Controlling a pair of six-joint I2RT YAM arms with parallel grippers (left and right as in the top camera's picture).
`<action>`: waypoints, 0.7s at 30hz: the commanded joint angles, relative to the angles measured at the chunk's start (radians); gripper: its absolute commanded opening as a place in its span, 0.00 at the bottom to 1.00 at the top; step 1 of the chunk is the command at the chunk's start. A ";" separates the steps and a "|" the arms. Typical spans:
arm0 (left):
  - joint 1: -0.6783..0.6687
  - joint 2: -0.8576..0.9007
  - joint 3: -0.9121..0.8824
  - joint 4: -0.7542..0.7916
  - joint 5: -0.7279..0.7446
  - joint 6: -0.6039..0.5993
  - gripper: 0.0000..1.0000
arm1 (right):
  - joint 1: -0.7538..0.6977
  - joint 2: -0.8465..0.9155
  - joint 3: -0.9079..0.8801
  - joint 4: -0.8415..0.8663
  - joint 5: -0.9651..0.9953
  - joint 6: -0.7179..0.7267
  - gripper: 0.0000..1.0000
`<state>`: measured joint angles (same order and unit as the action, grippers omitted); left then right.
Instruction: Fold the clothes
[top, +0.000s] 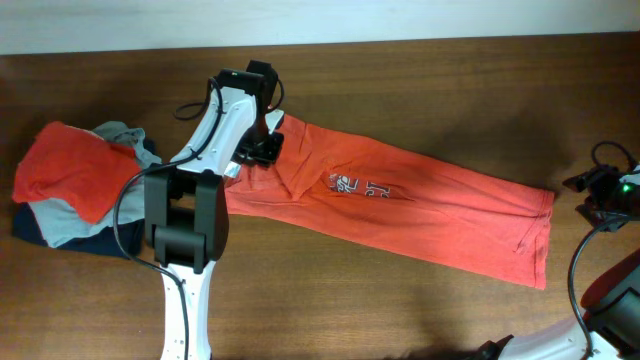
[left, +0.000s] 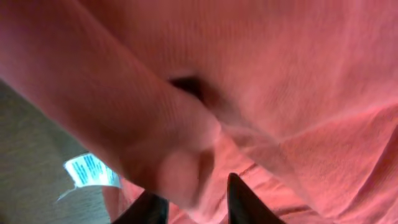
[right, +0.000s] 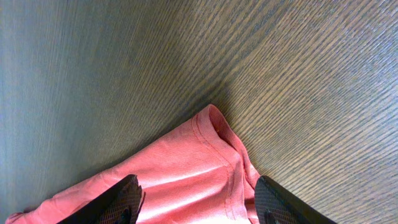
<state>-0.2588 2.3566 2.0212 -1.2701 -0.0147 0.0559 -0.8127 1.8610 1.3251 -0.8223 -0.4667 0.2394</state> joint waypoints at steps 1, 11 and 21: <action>0.004 0.007 -0.007 0.043 -0.012 -0.003 0.15 | 0.001 -0.023 0.016 -0.005 -0.024 0.002 0.64; 0.003 -0.127 0.109 -0.191 0.039 -0.019 0.01 | 0.001 -0.023 0.016 -0.005 -0.024 0.002 0.64; 0.004 -0.286 0.125 -0.240 0.041 -0.017 0.00 | 0.001 -0.023 0.016 -0.004 -0.024 0.002 0.64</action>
<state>-0.2588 2.0708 2.1464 -1.4960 0.0120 0.0475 -0.8127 1.8610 1.3251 -0.8268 -0.4774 0.2394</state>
